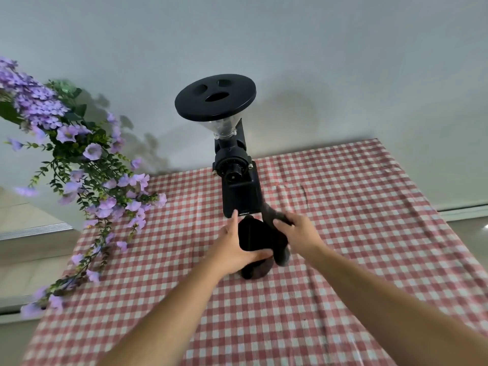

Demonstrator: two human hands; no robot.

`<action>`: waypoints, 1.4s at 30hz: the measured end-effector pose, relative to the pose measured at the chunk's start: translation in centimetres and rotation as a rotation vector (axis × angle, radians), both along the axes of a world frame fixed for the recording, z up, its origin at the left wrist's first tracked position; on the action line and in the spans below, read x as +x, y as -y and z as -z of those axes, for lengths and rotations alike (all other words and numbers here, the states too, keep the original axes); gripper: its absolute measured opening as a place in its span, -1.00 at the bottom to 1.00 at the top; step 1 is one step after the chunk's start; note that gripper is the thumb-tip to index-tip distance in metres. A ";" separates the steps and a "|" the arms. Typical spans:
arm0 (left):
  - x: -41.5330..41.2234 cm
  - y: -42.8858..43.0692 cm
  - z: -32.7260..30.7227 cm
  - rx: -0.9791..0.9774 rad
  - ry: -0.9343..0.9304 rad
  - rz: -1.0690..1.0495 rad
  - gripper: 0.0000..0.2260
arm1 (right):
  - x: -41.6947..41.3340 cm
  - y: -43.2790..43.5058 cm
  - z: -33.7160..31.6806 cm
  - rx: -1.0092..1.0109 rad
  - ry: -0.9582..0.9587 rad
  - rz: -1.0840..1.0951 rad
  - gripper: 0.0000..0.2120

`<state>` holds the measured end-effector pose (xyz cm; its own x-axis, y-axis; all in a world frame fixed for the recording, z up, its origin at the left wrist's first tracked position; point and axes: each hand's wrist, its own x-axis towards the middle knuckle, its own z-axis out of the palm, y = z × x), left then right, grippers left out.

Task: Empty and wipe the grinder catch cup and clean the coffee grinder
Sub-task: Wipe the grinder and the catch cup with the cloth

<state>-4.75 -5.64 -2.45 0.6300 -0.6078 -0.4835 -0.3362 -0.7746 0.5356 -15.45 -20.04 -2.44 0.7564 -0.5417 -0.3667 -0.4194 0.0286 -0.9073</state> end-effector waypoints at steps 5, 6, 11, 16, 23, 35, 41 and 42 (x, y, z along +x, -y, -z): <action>-2.1 0.6 0.6 0.041 0.145 -0.091 0.00 | 0.3 -0.3 -0.2 -0.052 -0.008 -0.018 -0.84; -1.9 0.5 0.6 0.020 0.101 -0.122 0.00 | -0.2 -0.7 0.8 -0.037 -0.064 -0.033 -0.83; 0.6 -0.3 -0.5 -0.041 -0.084 0.110 -0.02 | -1.2 -0.2 1.1 0.094 -0.122 -0.045 -0.78; 0.8 -0.7 -0.6 -0.014 -0.116 0.165 0.06 | 0.2 0.2 -1.2 -0.019 0.043 -0.004 -0.80; -1.2 -0.2 0.4 0.011 0.021 0.078 0.01 | -1.2 -1.3 1.8 -0.146 -0.130 -0.069 -0.74; 1.9 -2.3 -1.5 0.155 -0.058 0.242 0.23 | -1.5 -1.4 -0.5 -0.291 -0.001 -0.117 -0.82; 0.2 -2.9 -0.9 0.128 0.048 0.129 0.23 | -0.1 0.0 1.0 -0.017 -0.196 -0.124 -0.81; -0.1 -3.0 -0.6 0.107 0.073 0.115 0.22 | -0.3 -0.1 1.7 0.038 -0.227 -0.120 -0.79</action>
<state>-4.82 -2.65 -1.84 0.5952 -0.6250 -0.5051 -0.4607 -0.7804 0.4227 -15.76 -19.95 -4.11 0.7100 -0.4361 -0.5529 -0.6150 -0.0014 -0.7886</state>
